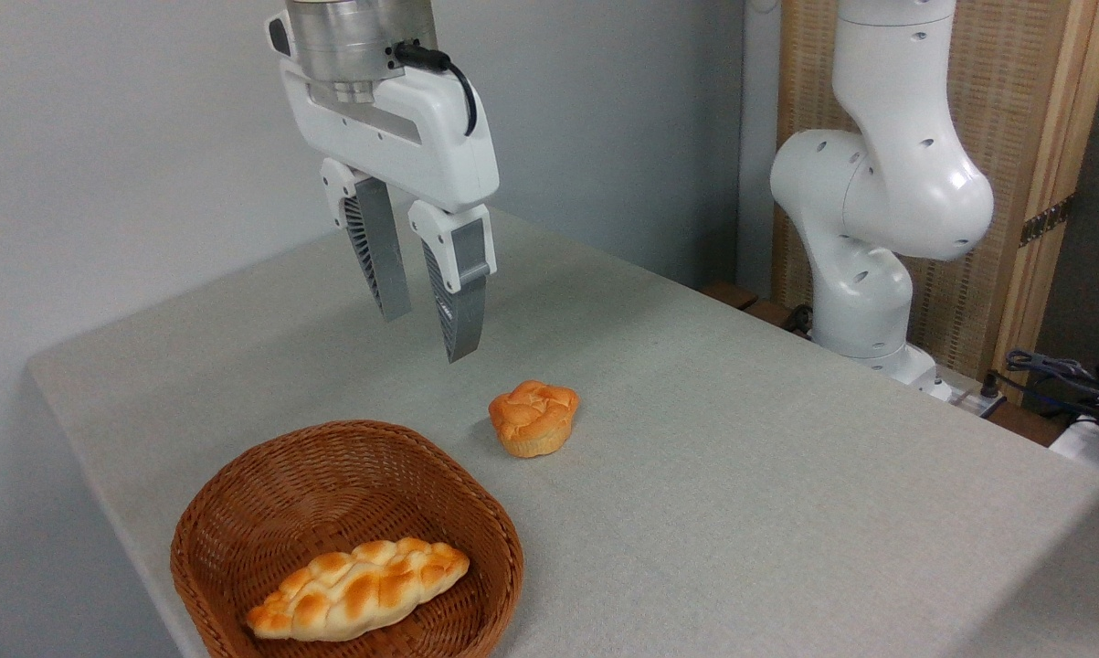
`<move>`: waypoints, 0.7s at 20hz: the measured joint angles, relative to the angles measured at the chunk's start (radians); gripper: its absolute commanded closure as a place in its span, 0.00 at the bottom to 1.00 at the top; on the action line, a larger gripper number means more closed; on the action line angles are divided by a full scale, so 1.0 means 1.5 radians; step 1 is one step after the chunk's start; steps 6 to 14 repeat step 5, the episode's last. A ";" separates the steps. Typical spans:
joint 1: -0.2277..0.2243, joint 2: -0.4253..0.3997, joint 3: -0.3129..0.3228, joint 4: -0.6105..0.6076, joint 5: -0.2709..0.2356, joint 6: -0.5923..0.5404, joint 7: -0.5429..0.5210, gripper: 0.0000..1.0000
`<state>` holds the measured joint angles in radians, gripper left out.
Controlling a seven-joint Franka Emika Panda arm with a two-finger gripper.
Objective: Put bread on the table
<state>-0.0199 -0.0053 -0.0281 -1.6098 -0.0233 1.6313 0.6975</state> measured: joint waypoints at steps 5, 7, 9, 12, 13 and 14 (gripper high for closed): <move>0.001 0.002 -0.002 0.000 0.005 0.000 0.000 0.00; 0.001 0.002 -0.002 0.000 0.005 0.000 0.000 0.00; 0.001 0.002 -0.002 0.000 0.005 0.000 0.000 0.00; 0.001 0.002 -0.002 0.000 0.005 0.000 0.000 0.00; 0.001 0.002 -0.002 0.000 0.005 0.000 0.000 0.00; 0.001 0.002 -0.002 0.000 0.005 0.000 0.000 0.00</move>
